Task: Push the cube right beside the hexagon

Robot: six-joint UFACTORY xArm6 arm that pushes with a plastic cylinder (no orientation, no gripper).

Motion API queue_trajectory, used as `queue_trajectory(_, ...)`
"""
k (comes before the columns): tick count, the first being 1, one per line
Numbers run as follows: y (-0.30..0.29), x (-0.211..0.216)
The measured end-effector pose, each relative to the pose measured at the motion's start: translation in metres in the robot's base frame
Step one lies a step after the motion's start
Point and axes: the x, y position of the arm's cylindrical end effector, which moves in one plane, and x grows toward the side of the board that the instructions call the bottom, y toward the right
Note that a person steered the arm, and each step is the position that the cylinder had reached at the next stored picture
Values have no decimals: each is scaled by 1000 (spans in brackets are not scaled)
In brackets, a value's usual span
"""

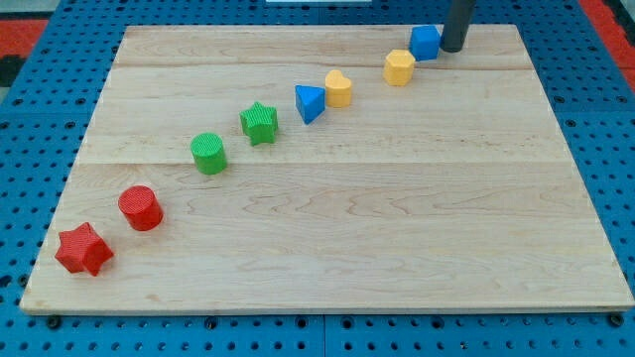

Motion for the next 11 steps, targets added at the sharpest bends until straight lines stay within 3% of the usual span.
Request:
queue_trajectory(1,-5,-10)
queue_trajectory(2,-65,4)
queue_trajectory(3,-66,-45)
queue_trajectory(4,-145,-46)
queue_trajectory(5,-143,-24)
queue_trajectory(7,6,-17)
queue_trajectory(8,11,1)
queue_trajectory(9,-12,-44)
queue_trajectory(10,-44,-10)
queue_trajectory(11,-37,30)
